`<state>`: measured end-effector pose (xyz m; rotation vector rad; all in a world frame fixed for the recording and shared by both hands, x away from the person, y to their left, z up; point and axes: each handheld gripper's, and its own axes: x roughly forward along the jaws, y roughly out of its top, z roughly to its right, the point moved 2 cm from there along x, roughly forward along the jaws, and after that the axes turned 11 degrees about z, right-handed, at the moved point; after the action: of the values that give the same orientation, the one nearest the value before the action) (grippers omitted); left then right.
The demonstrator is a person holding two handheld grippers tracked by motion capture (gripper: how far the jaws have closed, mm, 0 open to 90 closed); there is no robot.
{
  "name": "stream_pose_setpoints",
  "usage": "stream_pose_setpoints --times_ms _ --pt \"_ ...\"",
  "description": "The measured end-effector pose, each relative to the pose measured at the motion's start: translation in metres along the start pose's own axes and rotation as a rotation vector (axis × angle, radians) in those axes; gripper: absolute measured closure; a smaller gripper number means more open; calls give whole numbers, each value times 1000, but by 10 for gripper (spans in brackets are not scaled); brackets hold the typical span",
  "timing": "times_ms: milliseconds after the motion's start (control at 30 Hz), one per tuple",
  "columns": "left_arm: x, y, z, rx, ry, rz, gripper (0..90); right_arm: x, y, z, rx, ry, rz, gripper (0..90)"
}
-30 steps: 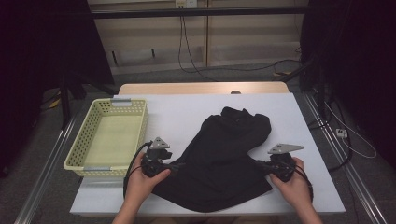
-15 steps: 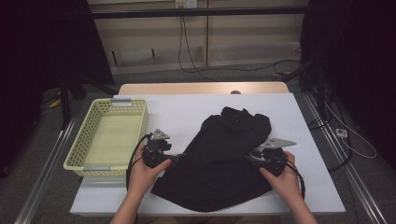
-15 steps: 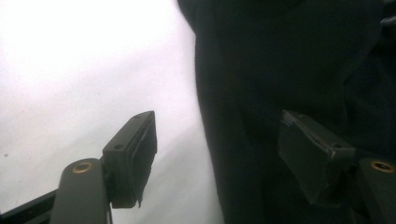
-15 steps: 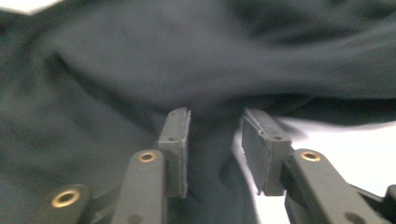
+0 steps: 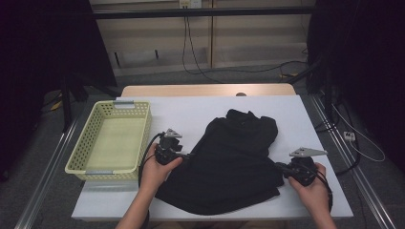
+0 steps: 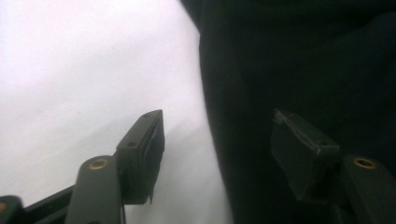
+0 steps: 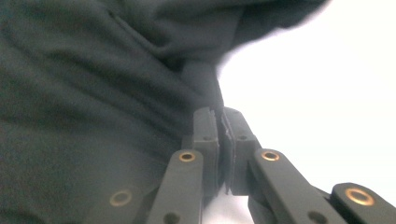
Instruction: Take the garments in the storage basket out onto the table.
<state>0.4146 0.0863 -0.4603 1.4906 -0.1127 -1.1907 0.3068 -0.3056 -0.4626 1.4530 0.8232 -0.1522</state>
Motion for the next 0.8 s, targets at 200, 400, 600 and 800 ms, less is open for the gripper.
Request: stream_pose_setpoints --times_ms 200,400,600,800 --pt "4 -2 6 33 24 -22 478 5 0 -9 -41 22 1 851" --pt "3 -2 13 63 -19 -55 708 8 1 -14 -51 36 14 836" --pt "-1 -2 13 45 -28 -84 865 12 2 -20 -65 59 20 832" --pt "-37 5 -3 17 109 0 878 7 4 -17 -75 56 36 836"
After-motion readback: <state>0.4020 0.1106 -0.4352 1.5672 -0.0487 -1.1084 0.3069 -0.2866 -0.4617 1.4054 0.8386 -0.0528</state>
